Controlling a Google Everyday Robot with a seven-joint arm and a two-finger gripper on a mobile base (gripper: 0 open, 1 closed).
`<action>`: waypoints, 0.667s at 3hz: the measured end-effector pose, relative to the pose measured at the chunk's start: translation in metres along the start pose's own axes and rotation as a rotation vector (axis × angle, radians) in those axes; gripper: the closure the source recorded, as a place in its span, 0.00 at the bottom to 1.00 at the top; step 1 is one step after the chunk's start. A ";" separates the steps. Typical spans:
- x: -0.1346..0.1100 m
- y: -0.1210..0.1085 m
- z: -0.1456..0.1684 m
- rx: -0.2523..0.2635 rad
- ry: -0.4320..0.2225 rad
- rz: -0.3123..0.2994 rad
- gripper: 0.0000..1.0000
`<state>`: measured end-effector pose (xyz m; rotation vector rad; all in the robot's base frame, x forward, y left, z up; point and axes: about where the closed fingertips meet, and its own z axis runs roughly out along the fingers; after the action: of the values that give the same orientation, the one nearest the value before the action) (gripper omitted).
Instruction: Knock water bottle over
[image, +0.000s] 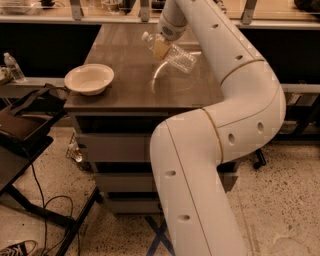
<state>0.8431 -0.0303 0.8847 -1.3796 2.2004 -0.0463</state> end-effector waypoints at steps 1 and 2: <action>0.011 0.017 0.028 -0.065 0.046 -0.001 0.97; 0.010 0.016 0.030 -0.063 0.044 -0.001 0.74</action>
Offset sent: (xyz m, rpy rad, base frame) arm -0.0037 0.0043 -0.0258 -0.0135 0.0604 0.0112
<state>0.8401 -0.0241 0.8502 -1.4259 2.2553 -0.0081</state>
